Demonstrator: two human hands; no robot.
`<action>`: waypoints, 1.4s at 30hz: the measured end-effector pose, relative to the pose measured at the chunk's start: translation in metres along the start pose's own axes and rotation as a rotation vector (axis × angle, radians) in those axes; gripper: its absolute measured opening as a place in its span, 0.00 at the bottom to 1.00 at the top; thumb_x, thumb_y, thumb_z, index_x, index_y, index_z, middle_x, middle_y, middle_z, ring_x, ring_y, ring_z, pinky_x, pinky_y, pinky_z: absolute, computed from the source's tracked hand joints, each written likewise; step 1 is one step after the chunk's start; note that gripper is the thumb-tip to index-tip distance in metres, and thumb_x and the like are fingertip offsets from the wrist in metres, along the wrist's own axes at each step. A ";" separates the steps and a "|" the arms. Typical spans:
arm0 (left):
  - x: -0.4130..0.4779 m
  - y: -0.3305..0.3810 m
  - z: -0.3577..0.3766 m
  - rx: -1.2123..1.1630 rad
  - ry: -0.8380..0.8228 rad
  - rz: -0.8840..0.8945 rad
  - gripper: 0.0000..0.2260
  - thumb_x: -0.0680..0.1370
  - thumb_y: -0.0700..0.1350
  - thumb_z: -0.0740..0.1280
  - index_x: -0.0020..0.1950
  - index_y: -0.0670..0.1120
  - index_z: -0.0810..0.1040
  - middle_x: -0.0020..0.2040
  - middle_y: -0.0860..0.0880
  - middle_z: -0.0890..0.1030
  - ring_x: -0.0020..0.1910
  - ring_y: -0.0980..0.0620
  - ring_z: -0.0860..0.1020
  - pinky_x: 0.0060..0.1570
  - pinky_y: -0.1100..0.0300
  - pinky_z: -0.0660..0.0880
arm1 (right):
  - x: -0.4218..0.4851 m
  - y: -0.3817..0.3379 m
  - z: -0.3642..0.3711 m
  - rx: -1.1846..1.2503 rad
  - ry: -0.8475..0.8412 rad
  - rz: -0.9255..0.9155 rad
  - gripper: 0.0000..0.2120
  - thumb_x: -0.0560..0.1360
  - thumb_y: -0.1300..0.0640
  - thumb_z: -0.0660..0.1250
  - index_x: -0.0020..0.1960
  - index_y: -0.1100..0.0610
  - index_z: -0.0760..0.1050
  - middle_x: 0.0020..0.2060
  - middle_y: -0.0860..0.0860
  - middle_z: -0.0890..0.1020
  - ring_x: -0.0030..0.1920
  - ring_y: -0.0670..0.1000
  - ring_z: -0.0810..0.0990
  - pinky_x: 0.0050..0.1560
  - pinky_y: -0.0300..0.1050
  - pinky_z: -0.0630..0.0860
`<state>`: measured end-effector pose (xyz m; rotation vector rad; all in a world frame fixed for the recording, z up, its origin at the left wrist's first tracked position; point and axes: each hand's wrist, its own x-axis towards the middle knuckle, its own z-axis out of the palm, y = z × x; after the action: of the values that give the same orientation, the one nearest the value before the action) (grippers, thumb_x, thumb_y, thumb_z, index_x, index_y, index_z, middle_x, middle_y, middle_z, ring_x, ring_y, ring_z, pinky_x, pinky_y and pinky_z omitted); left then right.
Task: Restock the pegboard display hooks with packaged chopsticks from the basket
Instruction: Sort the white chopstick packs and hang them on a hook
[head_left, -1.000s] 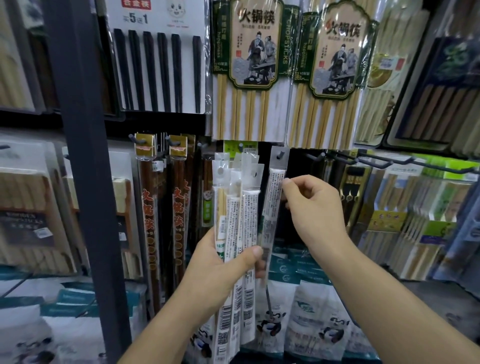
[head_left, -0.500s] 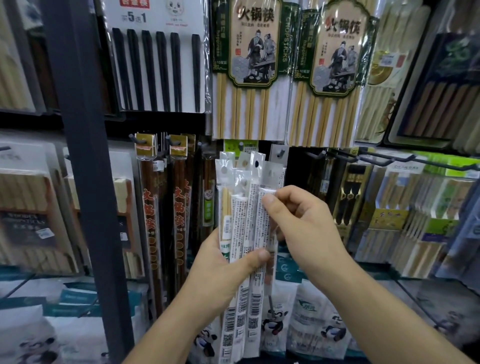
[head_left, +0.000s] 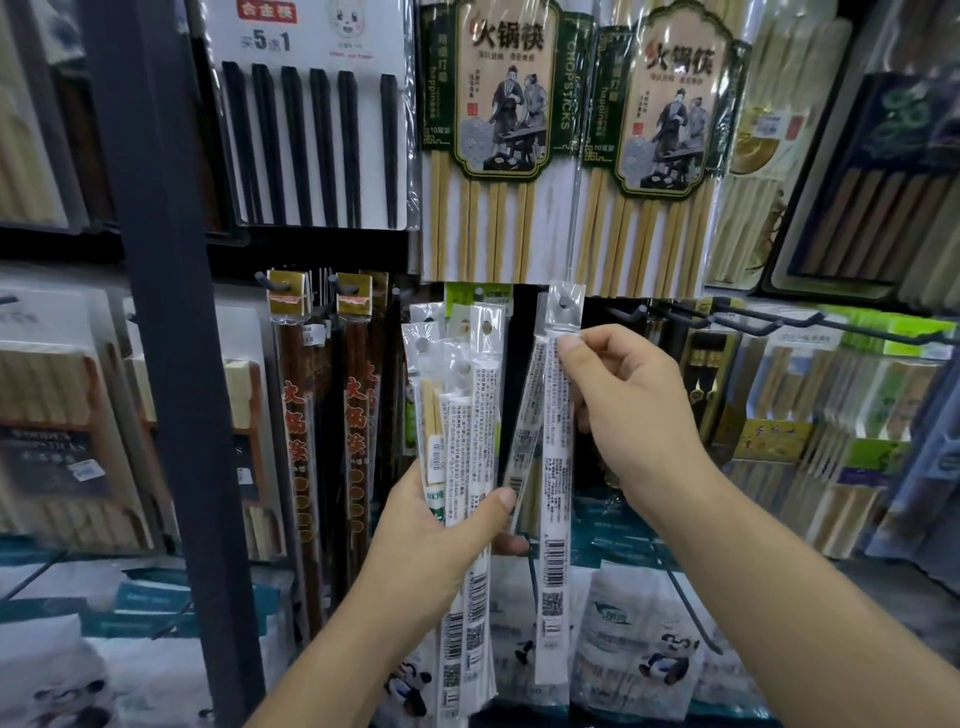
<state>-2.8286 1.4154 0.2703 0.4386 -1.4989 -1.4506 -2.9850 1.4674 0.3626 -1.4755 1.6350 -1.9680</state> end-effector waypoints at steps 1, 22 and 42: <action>0.000 0.000 0.000 0.002 -0.002 0.000 0.14 0.78 0.37 0.73 0.52 0.58 0.83 0.51 0.52 0.87 0.43 0.44 0.87 0.40 0.57 0.84 | 0.000 0.001 0.000 0.004 0.003 0.008 0.09 0.81 0.51 0.67 0.46 0.55 0.80 0.33 0.54 0.75 0.33 0.49 0.71 0.36 0.46 0.71; -0.002 0.003 -0.002 0.017 -0.044 0.014 0.13 0.76 0.38 0.76 0.49 0.57 0.83 0.46 0.48 0.86 0.39 0.49 0.85 0.39 0.58 0.83 | -0.011 0.016 0.001 -0.246 0.153 -0.066 0.09 0.78 0.48 0.71 0.43 0.51 0.76 0.34 0.42 0.79 0.34 0.38 0.75 0.35 0.29 0.71; -0.002 0.001 -0.001 0.097 0.065 0.028 0.12 0.72 0.71 0.69 0.54 0.73 0.79 0.55 0.64 0.85 0.54 0.64 0.83 0.51 0.66 0.78 | -0.010 -0.002 0.001 0.016 -0.047 -0.012 0.06 0.77 0.56 0.74 0.47 0.58 0.80 0.32 0.48 0.79 0.31 0.43 0.78 0.32 0.37 0.77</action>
<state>-2.8265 1.4165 0.2701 0.5171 -1.5216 -1.3338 -2.9781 1.4740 0.3584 -1.5172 1.5914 -1.9333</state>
